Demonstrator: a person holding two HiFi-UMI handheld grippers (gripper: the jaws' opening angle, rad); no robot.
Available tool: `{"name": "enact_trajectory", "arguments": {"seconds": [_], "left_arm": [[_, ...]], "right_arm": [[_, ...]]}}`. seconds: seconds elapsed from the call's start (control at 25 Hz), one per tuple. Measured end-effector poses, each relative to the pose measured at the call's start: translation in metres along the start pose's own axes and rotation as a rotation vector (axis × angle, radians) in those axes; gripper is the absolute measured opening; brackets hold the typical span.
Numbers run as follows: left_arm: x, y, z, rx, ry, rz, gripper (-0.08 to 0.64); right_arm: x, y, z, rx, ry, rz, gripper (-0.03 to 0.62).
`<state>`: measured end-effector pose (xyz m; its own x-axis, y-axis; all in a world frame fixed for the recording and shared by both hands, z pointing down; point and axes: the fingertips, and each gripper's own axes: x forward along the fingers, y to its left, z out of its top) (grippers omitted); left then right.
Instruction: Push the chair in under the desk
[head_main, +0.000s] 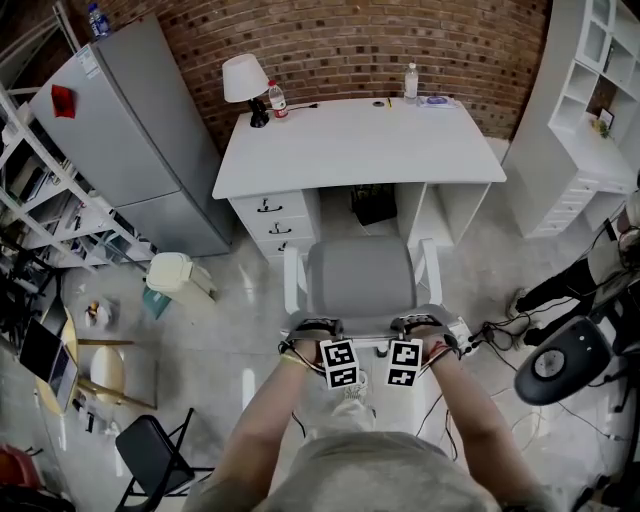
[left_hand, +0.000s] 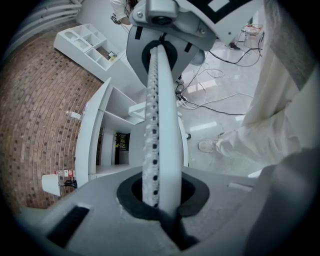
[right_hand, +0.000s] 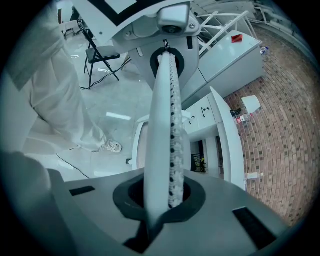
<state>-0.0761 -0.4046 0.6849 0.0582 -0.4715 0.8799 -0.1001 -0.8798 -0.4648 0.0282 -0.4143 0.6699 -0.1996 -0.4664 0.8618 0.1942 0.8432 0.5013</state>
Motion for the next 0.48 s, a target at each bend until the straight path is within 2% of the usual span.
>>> {"name": "enact_trajectory", "arguments": {"seconds": [0.48], "left_arm": [[0.016,0.024,-0.001,0.011,-0.005,0.0,0.014]], "right_arm": [[0.016,-0.022,-0.006,0.01,0.006,-0.002,0.011]]}}
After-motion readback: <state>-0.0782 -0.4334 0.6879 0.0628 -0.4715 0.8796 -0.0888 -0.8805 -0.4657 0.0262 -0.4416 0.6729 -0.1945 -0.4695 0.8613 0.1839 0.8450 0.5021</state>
